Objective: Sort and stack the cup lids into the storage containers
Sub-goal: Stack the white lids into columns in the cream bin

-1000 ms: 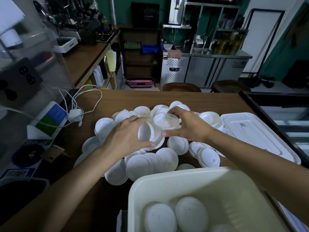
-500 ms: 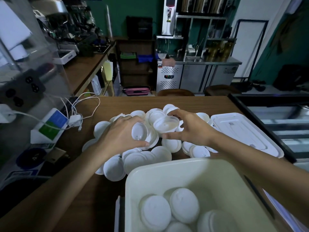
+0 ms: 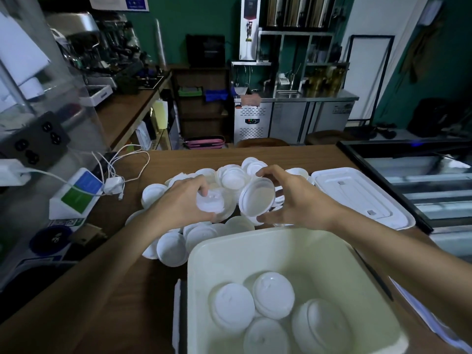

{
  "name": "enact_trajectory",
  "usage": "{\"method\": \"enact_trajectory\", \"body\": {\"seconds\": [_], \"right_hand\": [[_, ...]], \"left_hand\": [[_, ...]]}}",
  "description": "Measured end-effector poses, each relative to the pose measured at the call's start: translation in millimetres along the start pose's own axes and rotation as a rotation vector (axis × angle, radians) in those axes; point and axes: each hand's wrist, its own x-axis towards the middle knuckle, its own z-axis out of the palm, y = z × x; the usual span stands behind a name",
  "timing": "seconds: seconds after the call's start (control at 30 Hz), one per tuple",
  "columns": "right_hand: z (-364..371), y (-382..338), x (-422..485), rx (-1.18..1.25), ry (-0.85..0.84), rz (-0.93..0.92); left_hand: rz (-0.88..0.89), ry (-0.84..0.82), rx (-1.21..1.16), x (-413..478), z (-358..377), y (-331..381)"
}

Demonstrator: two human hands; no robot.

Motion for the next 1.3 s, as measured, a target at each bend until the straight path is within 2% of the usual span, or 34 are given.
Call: {"method": "enact_trajectory", "body": {"seconds": [0.27, 0.6, 0.73, 0.87, 0.97, 1.13, 1.3], "right_hand": [[-1.5, -2.0, -27.3, 0.034, 0.005, -0.025], [-14.2, -12.8, -66.1, 0.056, -0.059, -0.069], [-11.6, -13.9, -77.6, 0.010, -0.109, -0.059], [-8.1, -15.3, -86.0, -0.074, -0.082, -0.067], [-9.5, -18.5, -92.7, -0.132, -0.088, -0.069], [-7.3, -18.4, -102.7, -0.289, -0.199, -0.032], [8.8, -10.6, -100.4, -0.498, -0.396, 0.055]], "left_hand": [[-0.021, -0.012, 0.072, -8.0, 0.0, 16.7], [0.138, -0.153, 0.041, -53.8, -43.0, 88.0], [0.223, -0.244, 0.166, -76.8, -41.7, 112.1], [0.304, -0.300, 0.365, -93.1, -27.8, 125.7], [0.345, -0.332, 0.398, -97.8, -18.6, 126.8], [0.326, -0.452, 0.405, -104.1, -4.5, 125.5], [0.225, -0.599, 0.370, -104.1, 9.7, 115.6]]}}
